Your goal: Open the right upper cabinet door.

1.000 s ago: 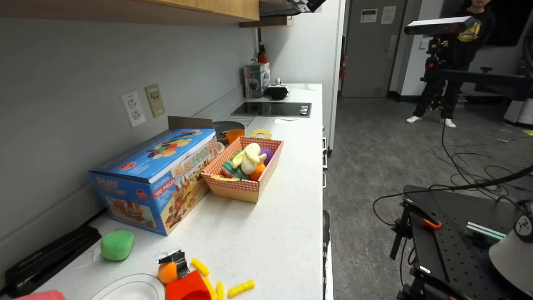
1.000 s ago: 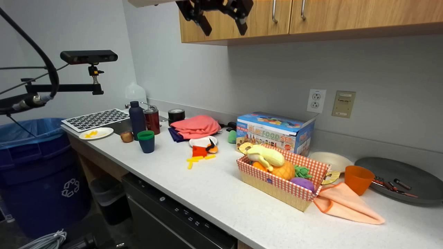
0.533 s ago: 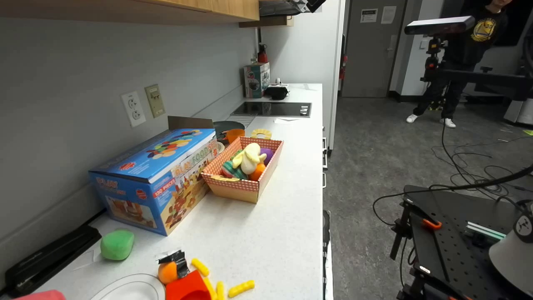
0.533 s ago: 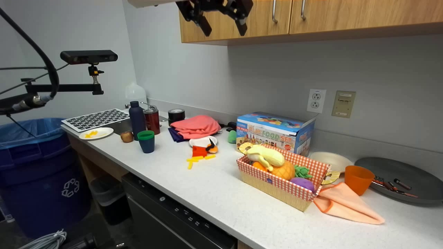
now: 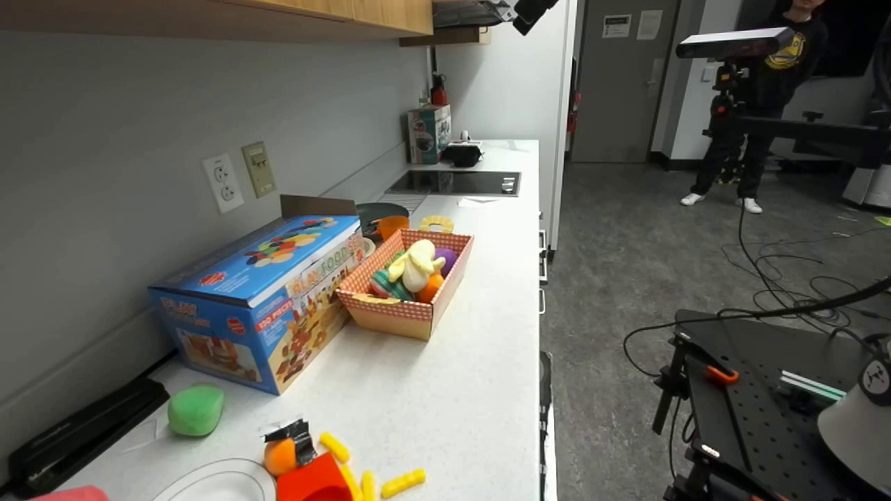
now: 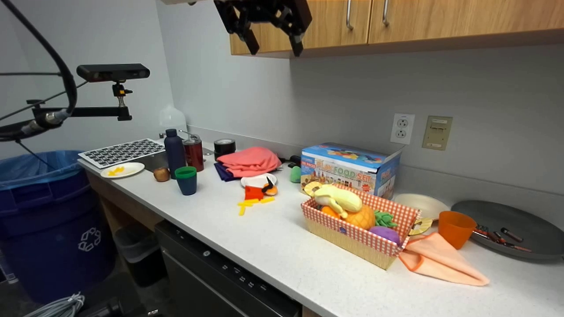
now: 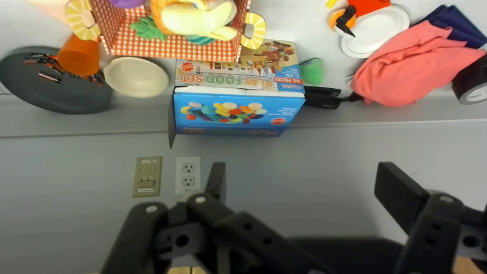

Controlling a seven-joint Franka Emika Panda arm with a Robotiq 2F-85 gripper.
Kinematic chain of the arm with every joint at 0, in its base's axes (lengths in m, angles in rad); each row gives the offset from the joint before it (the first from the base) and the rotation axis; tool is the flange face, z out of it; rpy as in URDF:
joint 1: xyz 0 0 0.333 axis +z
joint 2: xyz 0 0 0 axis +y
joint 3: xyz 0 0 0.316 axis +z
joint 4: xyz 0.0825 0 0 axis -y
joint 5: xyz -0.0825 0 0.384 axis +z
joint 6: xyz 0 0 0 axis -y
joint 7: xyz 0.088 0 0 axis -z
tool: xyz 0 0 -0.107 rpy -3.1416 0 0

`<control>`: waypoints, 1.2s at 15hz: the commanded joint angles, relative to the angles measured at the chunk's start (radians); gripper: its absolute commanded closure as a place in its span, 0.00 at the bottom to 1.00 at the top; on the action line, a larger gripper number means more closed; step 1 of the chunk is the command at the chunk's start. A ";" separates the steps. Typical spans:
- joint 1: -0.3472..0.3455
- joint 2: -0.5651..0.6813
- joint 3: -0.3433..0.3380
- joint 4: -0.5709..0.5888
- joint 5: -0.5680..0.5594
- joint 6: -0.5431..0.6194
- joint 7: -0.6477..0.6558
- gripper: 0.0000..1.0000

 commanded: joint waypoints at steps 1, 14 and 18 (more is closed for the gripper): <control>0.037 0.198 0.047 0.245 0.043 -0.189 -0.029 0.00; -0.103 0.267 0.167 0.255 0.018 -0.193 0.017 0.00; -0.224 0.207 0.135 0.248 -0.086 -0.173 0.021 0.00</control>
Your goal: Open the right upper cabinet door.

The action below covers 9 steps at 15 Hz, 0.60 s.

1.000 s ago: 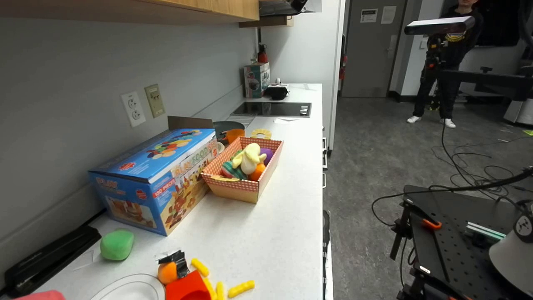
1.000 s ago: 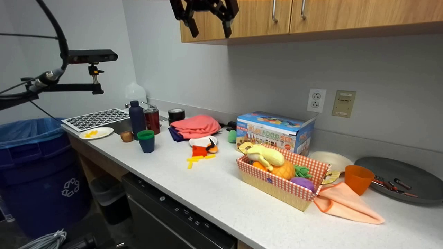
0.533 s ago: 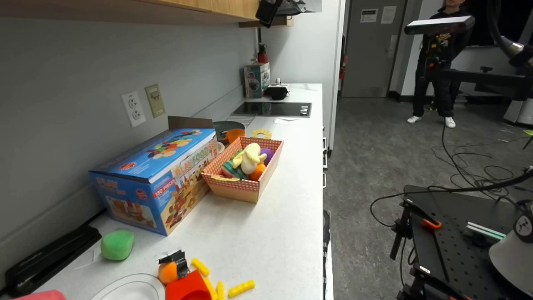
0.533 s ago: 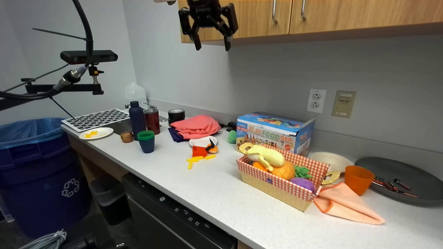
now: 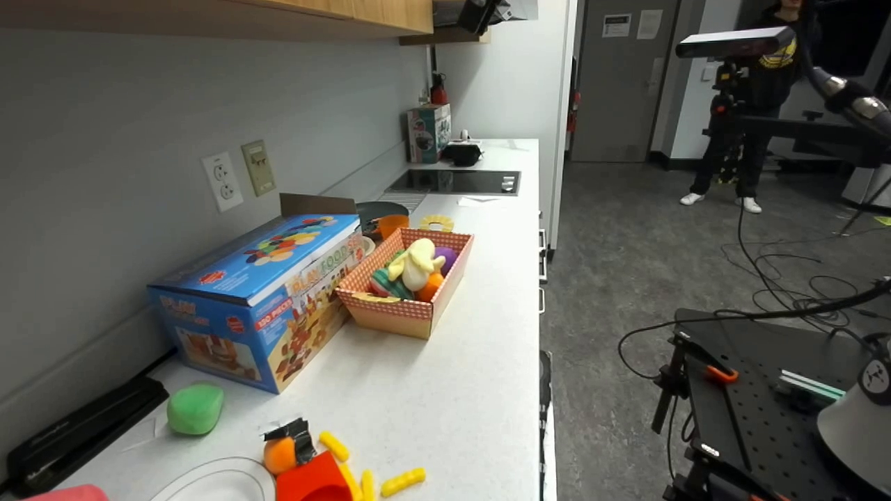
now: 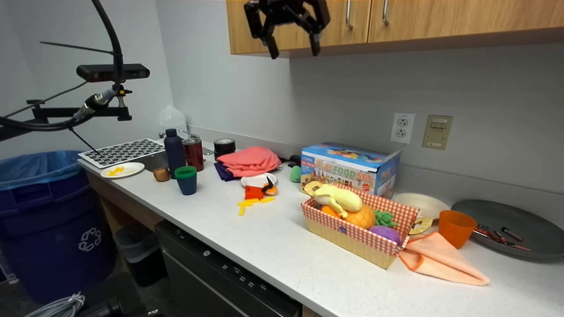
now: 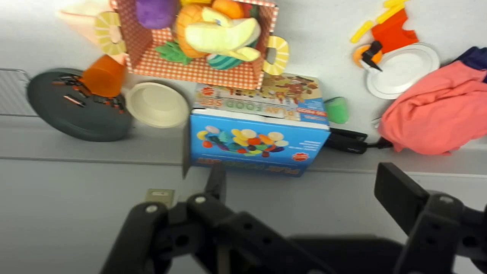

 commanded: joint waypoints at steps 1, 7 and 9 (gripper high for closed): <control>-0.108 -0.096 -0.029 -0.039 -0.074 0.045 -0.004 0.00; -0.106 -0.069 -0.030 -0.016 -0.051 0.027 -0.005 0.00; -0.104 -0.061 -0.024 -0.016 -0.051 0.027 -0.004 0.00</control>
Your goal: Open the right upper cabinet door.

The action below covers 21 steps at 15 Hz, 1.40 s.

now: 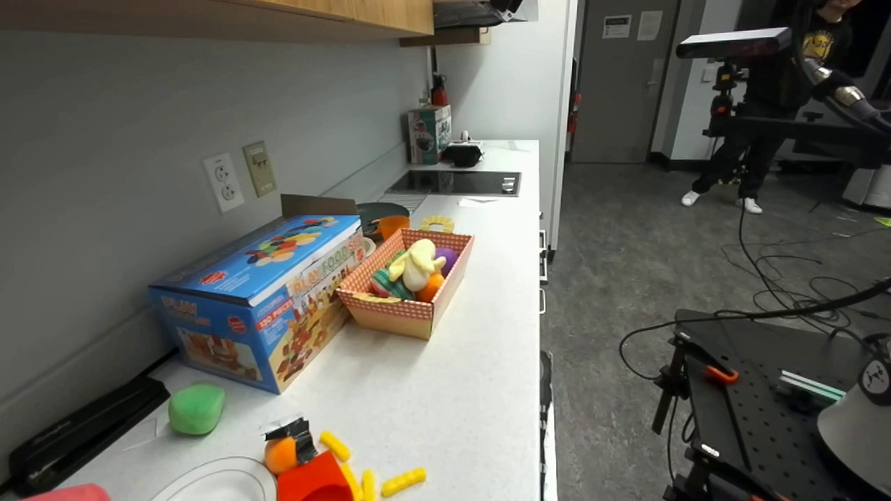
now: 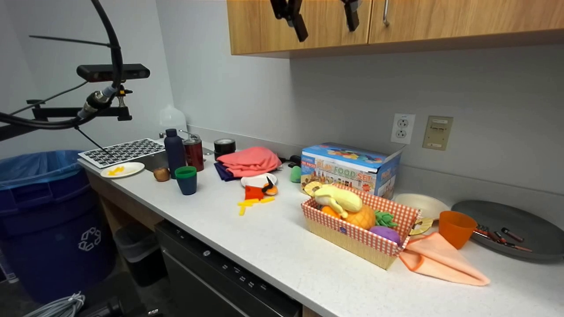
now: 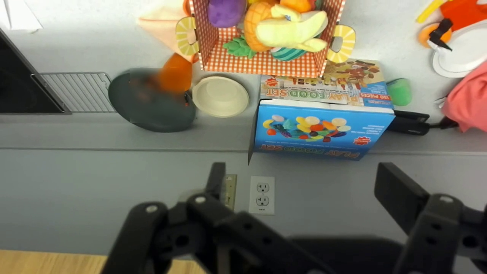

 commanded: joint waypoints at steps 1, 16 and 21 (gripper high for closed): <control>-0.002 0.002 0.002 0.002 0.001 -0.002 -0.001 0.00; -0.053 0.352 0.066 0.333 -0.052 0.308 0.270 0.00; -0.086 0.408 0.079 0.379 -0.161 0.352 0.395 0.00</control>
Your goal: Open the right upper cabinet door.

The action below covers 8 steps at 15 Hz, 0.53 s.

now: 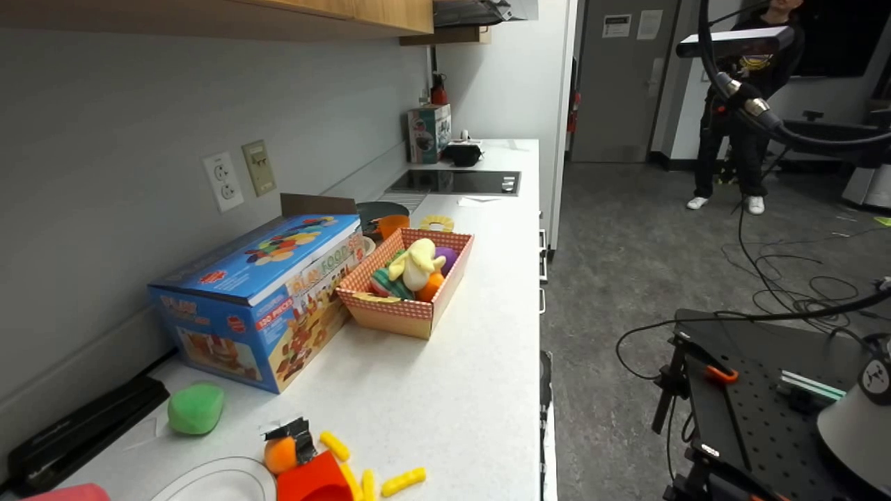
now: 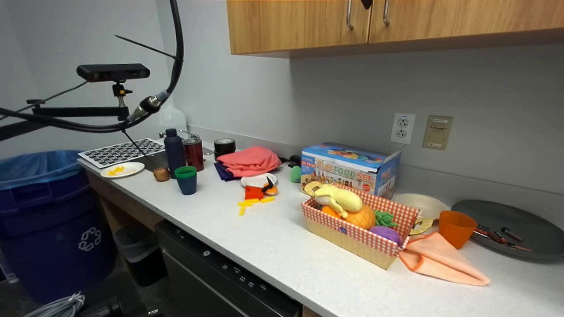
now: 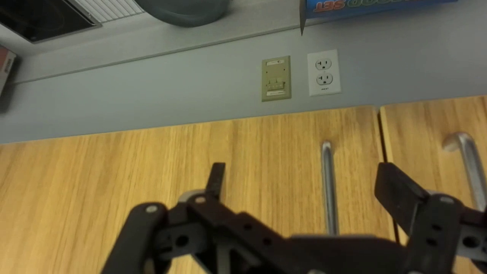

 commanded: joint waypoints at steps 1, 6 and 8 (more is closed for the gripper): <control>-0.041 0.043 0.026 0.058 -0.102 -0.003 0.104 0.00; -0.027 0.027 0.014 0.028 -0.072 0.001 0.069 0.00; -0.027 0.027 0.014 0.029 -0.072 0.001 0.069 0.00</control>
